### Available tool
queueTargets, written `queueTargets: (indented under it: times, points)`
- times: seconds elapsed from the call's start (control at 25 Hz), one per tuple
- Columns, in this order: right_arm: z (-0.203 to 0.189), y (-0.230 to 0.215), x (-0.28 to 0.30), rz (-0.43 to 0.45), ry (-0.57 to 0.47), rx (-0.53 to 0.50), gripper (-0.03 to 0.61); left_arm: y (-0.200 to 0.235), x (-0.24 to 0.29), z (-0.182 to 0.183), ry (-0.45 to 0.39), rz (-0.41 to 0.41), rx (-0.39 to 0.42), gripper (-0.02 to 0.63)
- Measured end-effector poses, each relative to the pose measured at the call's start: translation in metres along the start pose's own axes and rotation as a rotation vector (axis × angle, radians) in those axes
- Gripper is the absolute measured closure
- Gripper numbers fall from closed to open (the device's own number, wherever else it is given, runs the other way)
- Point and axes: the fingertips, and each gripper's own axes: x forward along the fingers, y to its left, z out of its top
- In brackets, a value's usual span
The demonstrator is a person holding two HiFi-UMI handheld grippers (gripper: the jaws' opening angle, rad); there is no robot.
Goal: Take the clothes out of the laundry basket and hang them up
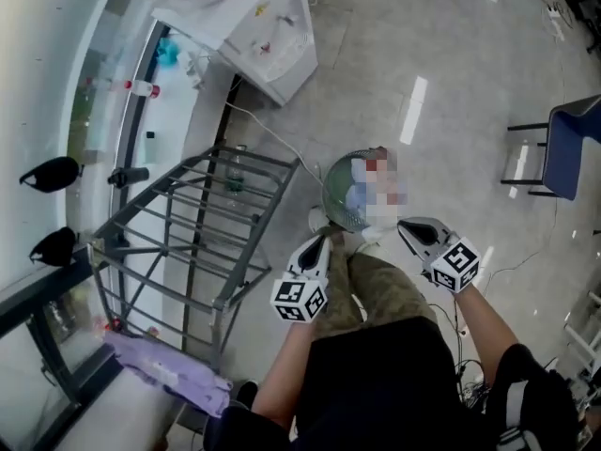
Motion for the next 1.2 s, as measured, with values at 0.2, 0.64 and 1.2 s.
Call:
queueTargets:
  times: [0.2,0.64,1.2]
  points:
    - [0.130,0.049,-0.062,-0.009,-0.157,-0.095,0.578,-0.005,0.008,0.027,0.028,-0.082,0.009,0.595]
    - [0.213,0.105,-0.112,-0.035,-0.230,-0.086,0.578,-0.039,0.032,0.075,0.060,-0.240,0.049,0.595]
    - [0.277,0.190,-0.167,-0.060,-0.299,-0.220,0.578,-0.059,0.086,0.076,0.320,-0.607,0.067,0.347]
